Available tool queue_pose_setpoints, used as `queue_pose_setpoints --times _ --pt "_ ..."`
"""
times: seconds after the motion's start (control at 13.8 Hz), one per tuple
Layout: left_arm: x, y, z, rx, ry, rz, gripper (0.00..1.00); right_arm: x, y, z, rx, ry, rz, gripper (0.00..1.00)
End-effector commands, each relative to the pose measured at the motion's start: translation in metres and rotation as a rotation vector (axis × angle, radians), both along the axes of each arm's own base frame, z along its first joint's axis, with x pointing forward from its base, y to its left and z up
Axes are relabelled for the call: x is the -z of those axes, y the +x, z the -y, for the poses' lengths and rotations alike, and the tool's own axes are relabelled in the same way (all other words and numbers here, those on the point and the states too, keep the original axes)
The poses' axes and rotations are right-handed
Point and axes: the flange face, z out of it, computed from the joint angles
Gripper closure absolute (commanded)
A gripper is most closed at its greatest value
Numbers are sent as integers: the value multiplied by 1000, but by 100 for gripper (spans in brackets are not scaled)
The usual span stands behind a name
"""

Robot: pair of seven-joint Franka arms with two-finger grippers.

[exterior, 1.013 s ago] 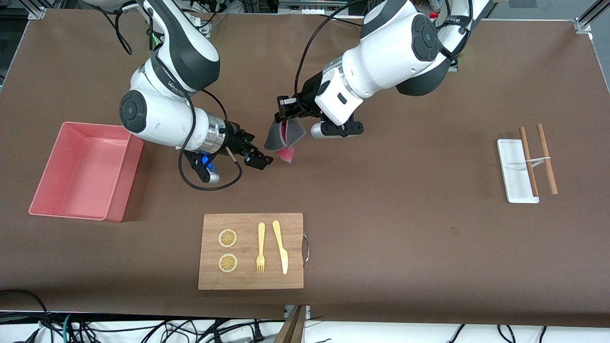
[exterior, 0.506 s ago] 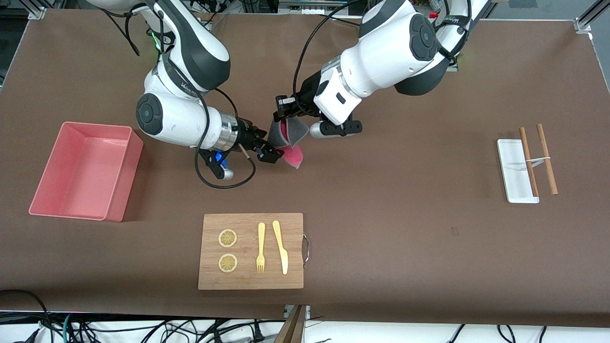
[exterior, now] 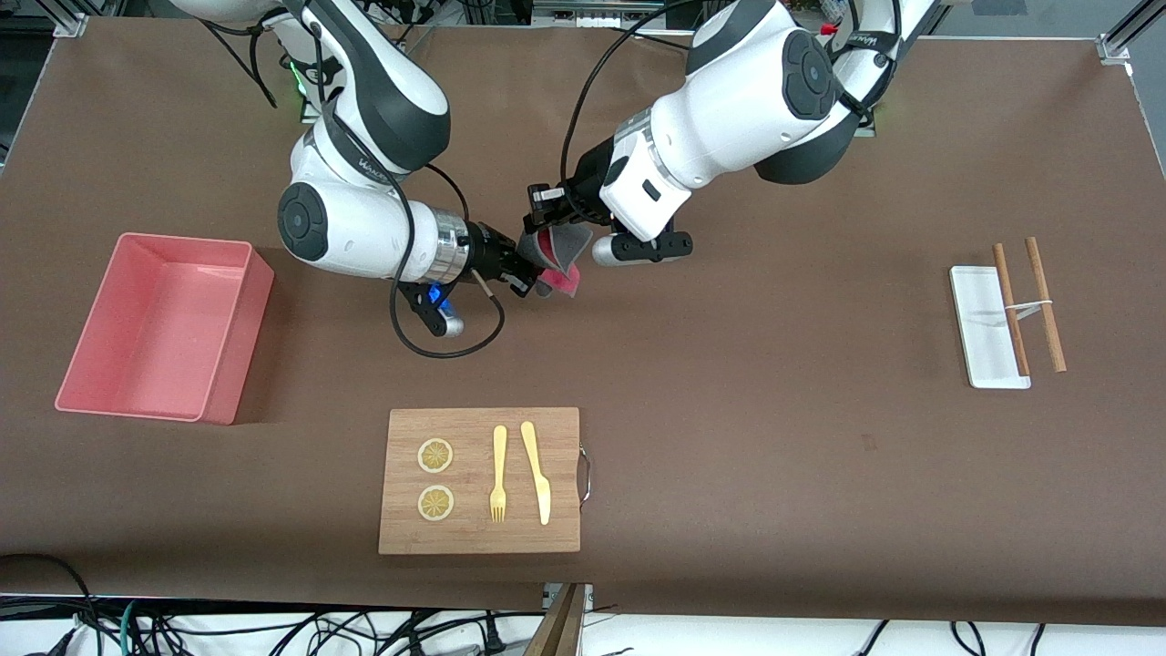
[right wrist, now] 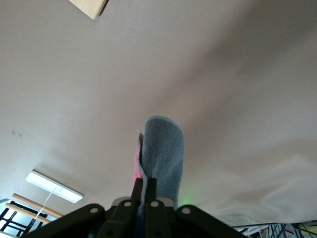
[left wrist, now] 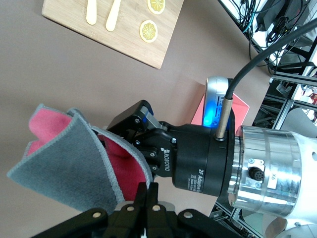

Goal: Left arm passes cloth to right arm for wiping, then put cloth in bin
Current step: 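Grasp the cloth with the right gripper while the left gripper opens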

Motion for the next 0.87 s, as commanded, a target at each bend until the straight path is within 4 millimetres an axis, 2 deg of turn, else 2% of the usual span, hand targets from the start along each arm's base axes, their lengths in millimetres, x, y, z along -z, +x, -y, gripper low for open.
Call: queue_pose_setpoints --times 0.0,0.36,0.8 --pt "-9 5 -9 7 -12 -32 100 -6 2 4 15 20 -15 100" --pt "-9 5 -9 8 -10 -32 100 -8 4 6 18 21 -11 100" --pt "-8 5 -8 9 -7 -31 100 -13 12 17 37 23 0 100"
